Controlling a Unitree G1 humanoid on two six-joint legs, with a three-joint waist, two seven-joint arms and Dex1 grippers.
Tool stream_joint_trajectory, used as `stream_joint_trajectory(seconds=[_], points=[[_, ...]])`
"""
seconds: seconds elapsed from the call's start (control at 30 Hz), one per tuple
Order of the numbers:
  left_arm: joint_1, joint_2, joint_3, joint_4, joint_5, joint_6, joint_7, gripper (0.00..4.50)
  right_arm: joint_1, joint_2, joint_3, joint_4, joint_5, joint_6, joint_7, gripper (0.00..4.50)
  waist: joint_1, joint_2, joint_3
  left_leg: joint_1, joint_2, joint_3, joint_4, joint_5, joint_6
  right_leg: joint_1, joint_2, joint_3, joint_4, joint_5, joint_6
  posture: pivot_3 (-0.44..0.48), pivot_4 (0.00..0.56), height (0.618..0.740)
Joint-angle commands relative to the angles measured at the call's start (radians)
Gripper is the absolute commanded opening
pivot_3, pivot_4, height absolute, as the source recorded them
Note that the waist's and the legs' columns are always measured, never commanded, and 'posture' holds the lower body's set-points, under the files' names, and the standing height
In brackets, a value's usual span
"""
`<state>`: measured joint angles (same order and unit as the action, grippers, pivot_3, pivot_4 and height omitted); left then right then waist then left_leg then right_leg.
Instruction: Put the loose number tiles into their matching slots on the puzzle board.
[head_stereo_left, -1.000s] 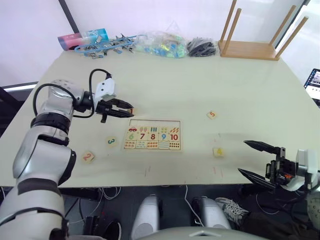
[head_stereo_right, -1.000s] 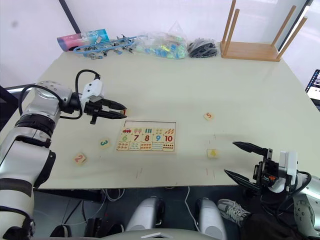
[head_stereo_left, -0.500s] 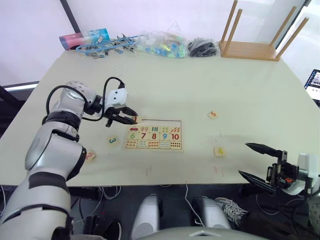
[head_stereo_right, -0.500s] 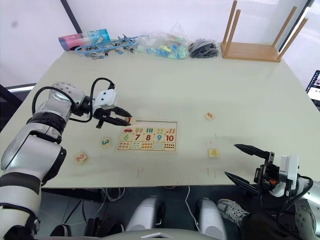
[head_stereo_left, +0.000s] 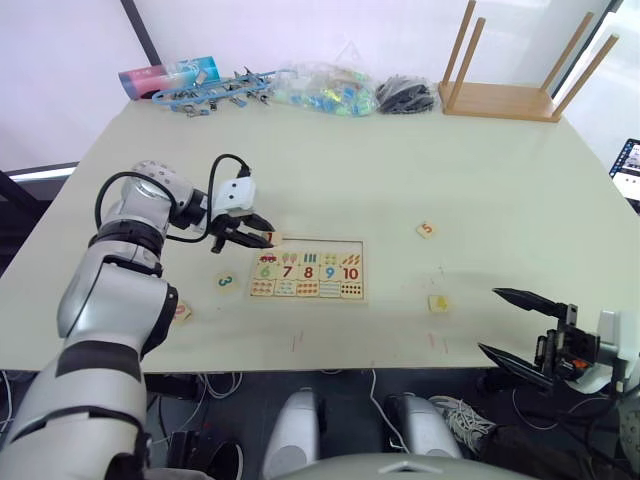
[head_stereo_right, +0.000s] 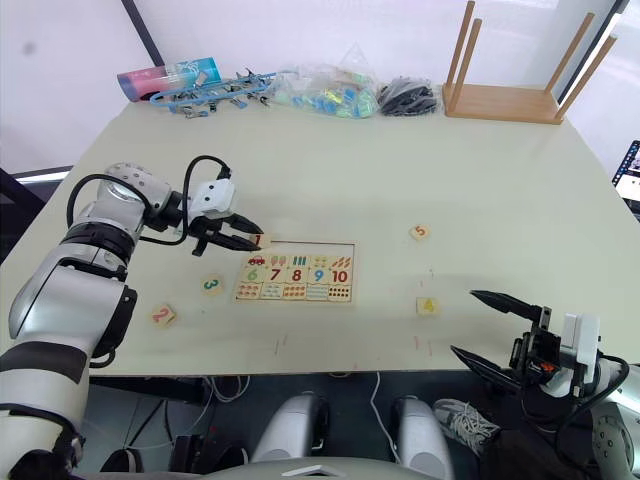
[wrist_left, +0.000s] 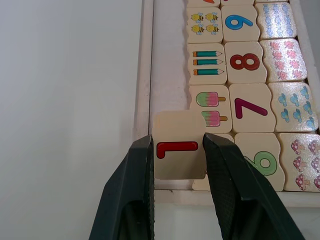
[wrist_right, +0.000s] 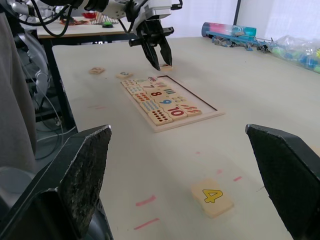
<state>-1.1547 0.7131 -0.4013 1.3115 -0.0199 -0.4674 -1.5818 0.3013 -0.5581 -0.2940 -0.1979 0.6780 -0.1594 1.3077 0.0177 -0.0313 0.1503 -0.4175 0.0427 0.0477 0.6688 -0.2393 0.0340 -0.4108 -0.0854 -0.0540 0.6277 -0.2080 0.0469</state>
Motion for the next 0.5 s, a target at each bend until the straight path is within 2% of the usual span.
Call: stream_joint_trajectory(seconds=[0.03,0.5], points=[[-0.025,0.002,0.05,0.005,0.033,-0.011,-0.021,0.97,0.008,-0.014,-0.038,-0.04,0.016,-0.012,-0.003,4.5,0.0,0.0,0.0,0.0,0.0,0.0,0.0,0.0,0.0,0.0,0.0,0.0,0.0,0.0,0.0,0.0,0.15,0.737],[-0.002,-0.019,0.12,0.007,0.144,-0.021,0.04,0.97,0.015,-0.015,-0.03,-0.064,0.016,-0.002,-0.026,4.5,0.0,0.0,0.0,0.0,0.0,0.0,0.0,0.0,0.0,0.001,0.0,0.0,0.0,0.0,0.0,0.0,0.15,0.737]])
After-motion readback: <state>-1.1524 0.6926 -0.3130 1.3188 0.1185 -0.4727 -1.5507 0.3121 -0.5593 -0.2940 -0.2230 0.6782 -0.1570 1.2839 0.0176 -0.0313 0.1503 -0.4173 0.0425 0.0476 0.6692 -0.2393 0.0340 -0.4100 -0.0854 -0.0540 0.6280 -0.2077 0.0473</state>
